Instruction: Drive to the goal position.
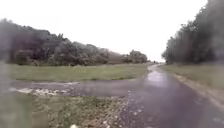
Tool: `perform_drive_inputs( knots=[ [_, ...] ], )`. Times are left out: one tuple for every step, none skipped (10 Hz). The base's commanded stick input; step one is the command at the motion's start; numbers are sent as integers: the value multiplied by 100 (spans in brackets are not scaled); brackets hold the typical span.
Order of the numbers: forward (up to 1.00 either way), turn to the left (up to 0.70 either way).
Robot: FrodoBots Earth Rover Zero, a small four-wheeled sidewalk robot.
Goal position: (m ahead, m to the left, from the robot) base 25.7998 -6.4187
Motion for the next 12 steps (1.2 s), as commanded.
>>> perform_drive_inputs(
  knots=[
    [70, -32],
    [70, -32],
    [70, -32],
    [70, -32],
    [70, -32],
    [70, -32],
    [70, -32],
    [70, -32],
    [70, -32],
    [70, -32],
    [70, -32],
    [70, -32]
  ],
)
